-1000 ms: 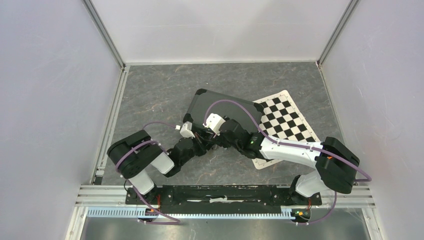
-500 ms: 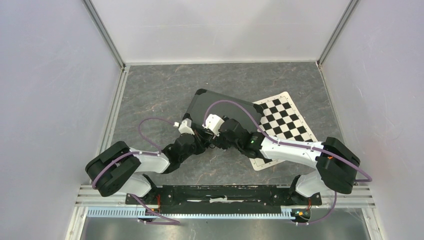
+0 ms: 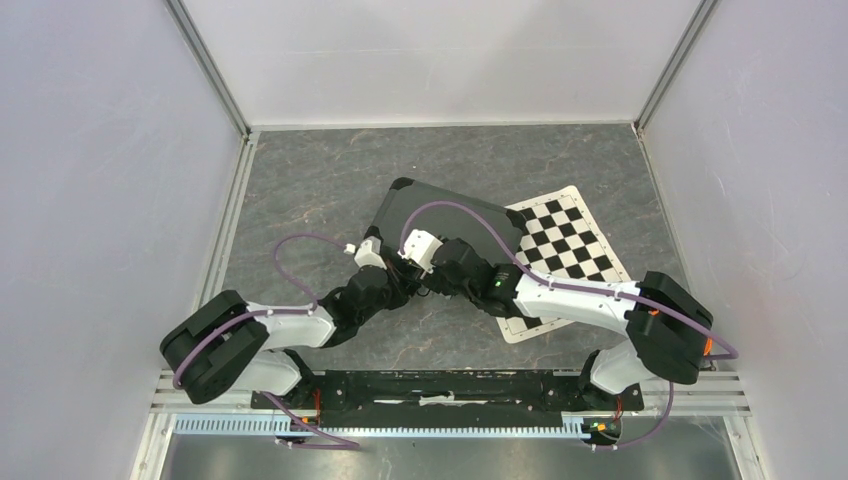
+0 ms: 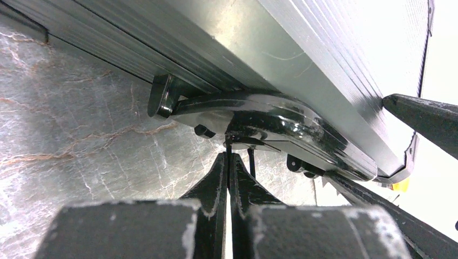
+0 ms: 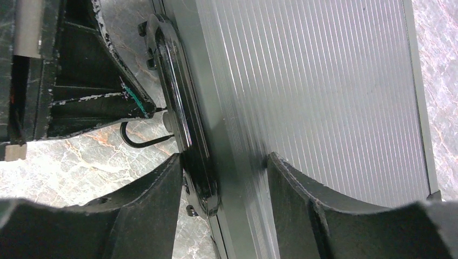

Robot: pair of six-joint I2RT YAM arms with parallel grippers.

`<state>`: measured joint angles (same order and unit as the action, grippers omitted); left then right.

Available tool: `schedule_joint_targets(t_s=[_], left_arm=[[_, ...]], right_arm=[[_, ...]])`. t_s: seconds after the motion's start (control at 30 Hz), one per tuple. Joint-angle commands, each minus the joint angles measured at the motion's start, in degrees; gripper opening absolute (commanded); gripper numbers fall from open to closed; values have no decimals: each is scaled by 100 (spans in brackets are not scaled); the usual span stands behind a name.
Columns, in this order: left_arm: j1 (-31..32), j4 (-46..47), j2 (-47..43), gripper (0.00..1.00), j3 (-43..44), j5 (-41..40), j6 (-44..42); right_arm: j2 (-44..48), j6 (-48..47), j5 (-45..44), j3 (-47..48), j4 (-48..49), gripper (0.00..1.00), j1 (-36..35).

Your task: Pack up texas hold em set

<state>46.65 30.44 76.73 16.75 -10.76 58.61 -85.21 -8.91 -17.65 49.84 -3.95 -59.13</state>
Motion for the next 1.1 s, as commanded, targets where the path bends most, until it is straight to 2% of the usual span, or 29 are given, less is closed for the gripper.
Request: schedule_joint_targets(t_s=[0.0, 0.23, 0.37, 0.5, 0.6, 0.63, 0.73, 0.8, 0.9, 1.0, 1.07], left_arm=[[19, -457, -307, 2, -176, 21, -219], [19, -747, -516, 2, -90, 47, -301], [10, -931, -699, 2, -49, 34, -357], [10, -952, -661, 2, -40, 39, -377], [10, -952, -657, 4, -74, -7, -368], [10, -952, -663, 7, -84, -35, -380], [10, -922, -571, 25, -61, -113, -475], [10, -880, -431, 27, -4, -161, -555], [10, -848, -311, 22, 65, -248, -618], [4, -843, -288, 4, 94, -372, -668], [-7, -952, -222, 2, 181, -448, -721]], right_arm=[[-621, 416, -249, -187, -1039, 50, 108], [-751, 519, -547, -159, -1145, 31, 113], [-774, 552, -531, -144, -1161, 23, 112], [-745, 557, -358, -142, -1125, 23, 113], [-699, 557, -268, -145, -1117, 30, 113], [-674, 554, -262, -150, -1115, 32, 113], [-642, 557, -263, -159, -1109, 33, 113], [-622, 565, -247, -159, -1112, 33, 110], [-573, 592, -210, -184, -1096, 33, 107], [-486, 609, -170, -251, -1064, 32, 112], [-469, 609, -151, -265, -1040, 32, 113]])
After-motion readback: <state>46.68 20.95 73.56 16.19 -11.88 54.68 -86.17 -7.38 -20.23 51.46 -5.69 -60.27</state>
